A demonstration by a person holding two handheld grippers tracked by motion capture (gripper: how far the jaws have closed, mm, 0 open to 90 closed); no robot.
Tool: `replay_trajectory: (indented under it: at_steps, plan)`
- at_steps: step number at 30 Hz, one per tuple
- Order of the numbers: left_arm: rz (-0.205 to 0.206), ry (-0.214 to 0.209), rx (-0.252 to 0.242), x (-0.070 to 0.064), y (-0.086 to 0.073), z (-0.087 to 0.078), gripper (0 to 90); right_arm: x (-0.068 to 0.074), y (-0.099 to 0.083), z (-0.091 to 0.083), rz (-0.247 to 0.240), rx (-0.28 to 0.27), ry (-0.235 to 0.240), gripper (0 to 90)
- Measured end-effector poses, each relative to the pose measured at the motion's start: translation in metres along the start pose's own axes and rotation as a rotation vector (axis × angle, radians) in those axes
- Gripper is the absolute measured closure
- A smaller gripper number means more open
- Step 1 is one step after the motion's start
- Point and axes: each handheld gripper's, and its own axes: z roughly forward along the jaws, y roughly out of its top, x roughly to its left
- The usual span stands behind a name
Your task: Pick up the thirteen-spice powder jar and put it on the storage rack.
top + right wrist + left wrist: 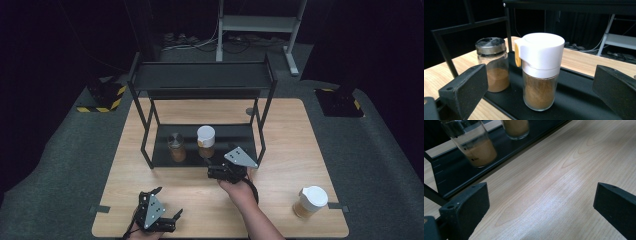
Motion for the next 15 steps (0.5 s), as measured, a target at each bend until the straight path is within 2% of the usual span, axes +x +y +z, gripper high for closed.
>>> replay_trajectory:
  at_steps: [5, 15]
  plan:
    - [0.005, 0.003, 0.002, -0.001, 0.0, 0.0, 0.8, 0.001, 0.0, -0.011, -0.029, -0.006, 0.007, 0.0]
    - [0.009, 0.006, 0.009, -0.002, 0.002, 0.001, 0.8, 0.002, -0.001, -0.037, -0.053, -0.012, 0.004, 0.0]
